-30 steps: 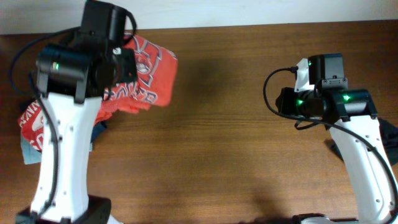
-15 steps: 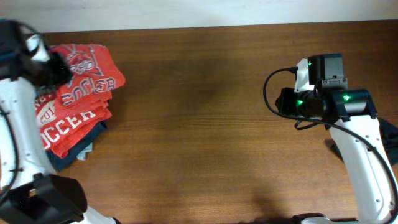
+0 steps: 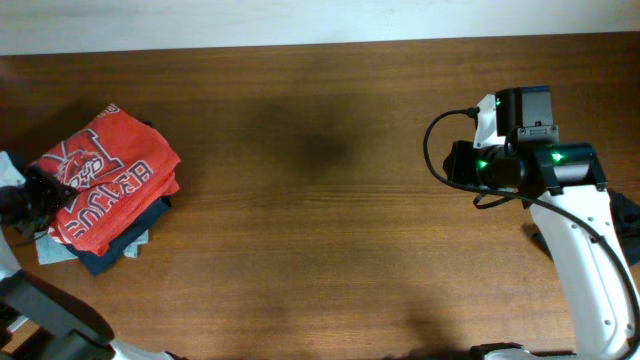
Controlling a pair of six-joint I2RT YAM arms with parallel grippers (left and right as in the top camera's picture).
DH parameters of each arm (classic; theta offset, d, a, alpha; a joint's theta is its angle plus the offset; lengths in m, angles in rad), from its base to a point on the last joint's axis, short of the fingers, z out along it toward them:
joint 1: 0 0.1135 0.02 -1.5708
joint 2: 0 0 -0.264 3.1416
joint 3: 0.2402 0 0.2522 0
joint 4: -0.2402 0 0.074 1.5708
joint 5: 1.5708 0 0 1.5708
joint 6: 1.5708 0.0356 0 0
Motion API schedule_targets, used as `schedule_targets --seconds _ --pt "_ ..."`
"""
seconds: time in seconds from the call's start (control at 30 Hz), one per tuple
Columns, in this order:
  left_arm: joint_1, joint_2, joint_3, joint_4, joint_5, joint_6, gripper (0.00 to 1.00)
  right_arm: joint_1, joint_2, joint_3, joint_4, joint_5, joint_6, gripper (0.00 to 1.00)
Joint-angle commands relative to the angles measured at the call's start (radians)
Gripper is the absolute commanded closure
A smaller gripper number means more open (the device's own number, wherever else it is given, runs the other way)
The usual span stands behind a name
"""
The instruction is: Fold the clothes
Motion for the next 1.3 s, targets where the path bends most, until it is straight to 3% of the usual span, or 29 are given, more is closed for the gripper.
schedule_targets --seconds 0.0,0.03,0.1,0.13,0.33,0.43,0.6,0.63,0.7,0.77,0.9,1.07,1.27 --pt "0.030 -0.026 -0.032 0.024 -0.043 0.031 0.91 -0.002 0.000 0.013 0.001 -0.013 0.014 0.69" --pt "0.032 -0.026 -0.033 0.029 -0.060 0.031 0.78 -0.002 0.000 0.013 0.001 -0.013 0.014 0.69" --pt "0.032 -0.027 -0.029 0.034 -0.053 0.031 0.34 -0.002 0.000 0.013 0.002 -0.013 0.013 0.69" --pt "0.032 -0.031 -0.020 0.032 -0.049 0.031 0.30 -0.002 0.000 0.013 0.001 -0.013 0.013 0.69" --pt "0.032 -0.085 0.138 -0.078 -0.079 0.035 0.25 -0.002 0.000 0.013 -0.003 -0.013 0.013 0.69" --pt "0.029 -0.145 0.246 -0.136 -0.095 0.047 0.26 -0.002 0.000 0.013 -0.002 -0.013 0.013 0.69" --pt "-0.013 -0.203 0.277 -0.120 -0.103 0.072 0.35 -0.002 0.000 0.013 0.000 -0.013 0.013 0.69" --pt "-0.033 -0.202 0.274 -0.115 -0.116 0.100 0.43 -0.002 0.000 0.013 0.001 -0.013 0.013 0.69" --pt "-0.080 -0.184 0.254 -0.108 -0.181 0.135 0.76 -0.002 0.000 0.013 0.005 -0.013 0.013 0.69" --pt "-0.125 -0.151 0.219 -0.099 -0.264 0.135 0.99 -0.002 0.000 0.013 0.007 -0.013 0.014 0.69" --pt "-0.183 -0.068 0.100 -0.032 -0.362 0.064 0.99 -0.002 0.000 0.013 0.005 -0.013 0.014 0.69" --pt "-0.182 0.028 -0.084 0.112 -0.494 -0.142 0.99 -0.002 0.000 0.013 0.005 -0.013 0.014 0.69" --pt "-0.185 0.069 -0.135 0.179 -0.490 -0.151 0.96 -0.002 0.000 0.013 0.005 -0.013 0.014 0.69"
